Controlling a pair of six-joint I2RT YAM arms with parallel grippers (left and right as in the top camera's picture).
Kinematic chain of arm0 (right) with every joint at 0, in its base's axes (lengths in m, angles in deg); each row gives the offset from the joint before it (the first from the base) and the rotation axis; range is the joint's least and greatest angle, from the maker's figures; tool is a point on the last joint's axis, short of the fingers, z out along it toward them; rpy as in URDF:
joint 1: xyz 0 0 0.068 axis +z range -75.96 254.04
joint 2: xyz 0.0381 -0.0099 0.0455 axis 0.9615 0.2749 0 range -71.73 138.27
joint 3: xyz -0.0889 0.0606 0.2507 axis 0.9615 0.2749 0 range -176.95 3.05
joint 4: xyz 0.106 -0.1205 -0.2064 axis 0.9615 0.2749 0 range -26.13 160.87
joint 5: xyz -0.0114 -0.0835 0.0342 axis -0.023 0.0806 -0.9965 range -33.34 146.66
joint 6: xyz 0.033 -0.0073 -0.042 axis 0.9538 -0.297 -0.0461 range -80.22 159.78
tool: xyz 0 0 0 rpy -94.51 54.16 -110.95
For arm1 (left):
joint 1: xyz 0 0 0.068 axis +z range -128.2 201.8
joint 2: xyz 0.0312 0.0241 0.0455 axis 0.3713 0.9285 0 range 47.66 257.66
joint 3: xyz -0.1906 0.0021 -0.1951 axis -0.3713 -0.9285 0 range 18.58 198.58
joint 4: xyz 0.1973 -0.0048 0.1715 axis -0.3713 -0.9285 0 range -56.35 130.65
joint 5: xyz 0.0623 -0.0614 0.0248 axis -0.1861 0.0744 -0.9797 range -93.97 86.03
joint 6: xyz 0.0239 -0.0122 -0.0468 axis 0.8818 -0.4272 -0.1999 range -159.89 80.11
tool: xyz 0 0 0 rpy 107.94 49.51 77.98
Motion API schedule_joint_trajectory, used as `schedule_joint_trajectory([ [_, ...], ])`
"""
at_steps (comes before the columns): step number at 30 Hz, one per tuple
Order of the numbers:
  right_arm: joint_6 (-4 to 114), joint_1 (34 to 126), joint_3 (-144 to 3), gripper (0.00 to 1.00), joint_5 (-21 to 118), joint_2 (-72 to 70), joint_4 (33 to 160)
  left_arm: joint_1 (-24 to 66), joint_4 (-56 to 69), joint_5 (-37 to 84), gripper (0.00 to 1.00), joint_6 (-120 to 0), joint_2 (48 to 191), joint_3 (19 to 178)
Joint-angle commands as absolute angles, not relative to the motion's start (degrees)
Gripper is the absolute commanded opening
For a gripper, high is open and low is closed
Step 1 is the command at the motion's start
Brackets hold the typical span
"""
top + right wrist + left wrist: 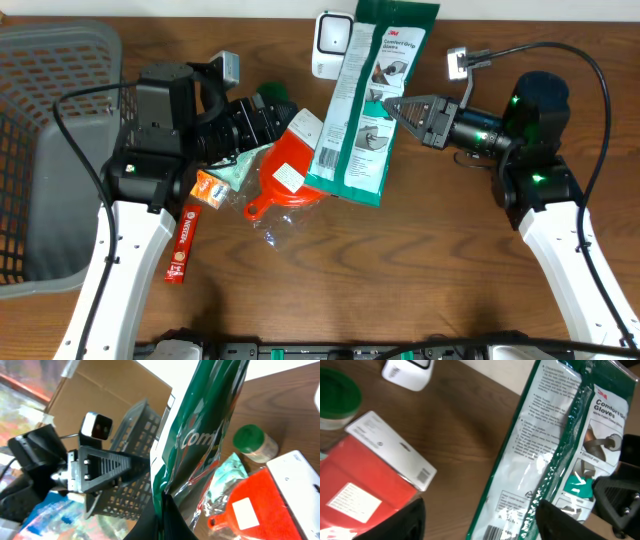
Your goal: Scan the item barcode
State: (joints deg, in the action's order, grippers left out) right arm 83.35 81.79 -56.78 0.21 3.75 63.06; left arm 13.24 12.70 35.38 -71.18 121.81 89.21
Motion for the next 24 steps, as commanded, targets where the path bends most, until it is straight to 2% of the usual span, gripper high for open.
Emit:
schedule_joint_trajectory([
  [1, 78.4, 81.0, -56.8, 0.01, 3.1, 3.5, 65.5, 13.4, 12.1, 32.6, 0.76, -67.9, 122.1, 89.1],
  [6, 75.3, 80.9, -56.8, 0.01, 6.2, 4.0, 68.5, 13.4, 11.5, 32.2, 0.79, -66.4, 122.1, 89.1],
  [10, 75.8, 80.9, -56.8, 0.01, 9.2, 4.0, 69.3, 13.4, 7.8, 26.5, 0.79, -66.2, 122.2, 89.1],
  [20, 89.0, 80.9, -56.8, 0.01, 18.6, 4.0, 71.5, 13.3, -1.0, 17.4, 0.80, -65.4, 122.4, 89.0],
  [24, 95.7, 80.9, -56.8, 0.01, 25.4, 4.0, 77.9, 13.3, -1.6, 17.4, 0.80, -65.4, 122.9, 89.0],
])
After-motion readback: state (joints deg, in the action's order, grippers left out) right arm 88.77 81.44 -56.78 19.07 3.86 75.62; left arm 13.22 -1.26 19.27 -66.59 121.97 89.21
